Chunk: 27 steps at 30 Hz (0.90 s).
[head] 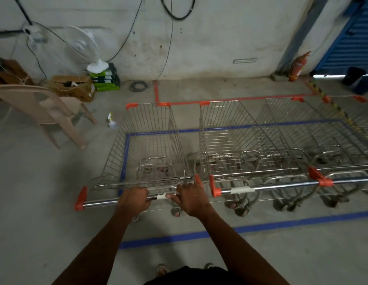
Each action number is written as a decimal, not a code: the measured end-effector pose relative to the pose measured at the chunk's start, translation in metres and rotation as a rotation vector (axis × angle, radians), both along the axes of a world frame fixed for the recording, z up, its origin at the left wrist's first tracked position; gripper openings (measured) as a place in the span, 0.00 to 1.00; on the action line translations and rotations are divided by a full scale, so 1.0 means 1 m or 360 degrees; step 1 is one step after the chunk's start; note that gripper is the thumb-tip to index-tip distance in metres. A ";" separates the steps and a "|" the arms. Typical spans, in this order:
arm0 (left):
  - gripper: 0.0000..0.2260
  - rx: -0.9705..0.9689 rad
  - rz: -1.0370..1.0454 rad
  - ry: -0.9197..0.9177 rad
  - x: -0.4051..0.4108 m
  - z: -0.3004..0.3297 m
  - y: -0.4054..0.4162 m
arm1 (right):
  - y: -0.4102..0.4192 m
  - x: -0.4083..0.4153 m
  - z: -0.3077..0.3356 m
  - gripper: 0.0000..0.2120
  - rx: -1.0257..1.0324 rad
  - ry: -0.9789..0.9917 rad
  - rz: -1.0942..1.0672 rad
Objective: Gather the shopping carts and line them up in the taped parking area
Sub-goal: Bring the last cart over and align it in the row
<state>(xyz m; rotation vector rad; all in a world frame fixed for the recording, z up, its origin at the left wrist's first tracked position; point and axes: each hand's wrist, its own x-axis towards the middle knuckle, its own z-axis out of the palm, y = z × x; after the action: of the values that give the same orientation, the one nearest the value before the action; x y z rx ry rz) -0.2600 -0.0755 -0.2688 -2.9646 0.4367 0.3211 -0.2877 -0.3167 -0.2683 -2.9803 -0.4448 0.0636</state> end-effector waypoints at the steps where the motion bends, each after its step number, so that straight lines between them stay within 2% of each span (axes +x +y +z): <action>1: 0.14 -0.0004 0.0016 0.0000 0.000 0.000 0.000 | 0.000 0.000 0.001 0.40 0.0003 0.0002 -0.0002; 10: 0.14 -0.0072 0.0100 0.0020 0.001 -0.002 -0.002 | -0.011 0.000 -0.001 0.35 0.0058 -0.0011 0.0086; 15: 0.16 -0.0062 0.0070 -0.0029 0.005 -0.007 0.003 | -0.008 0.000 -0.002 0.35 0.0044 0.0014 0.0067; 27: 0.13 -0.0143 0.0090 0.0039 0.005 -0.009 0.006 | -0.003 -0.005 0.000 0.36 -0.0019 -0.0064 0.0071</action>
<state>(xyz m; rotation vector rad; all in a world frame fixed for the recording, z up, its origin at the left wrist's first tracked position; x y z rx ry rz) -0.2550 -0.0696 -0.2775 -3.0683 0.3806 0.3535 -0.2923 -0.3194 -0.2685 -2.9884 -0.5172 0.0106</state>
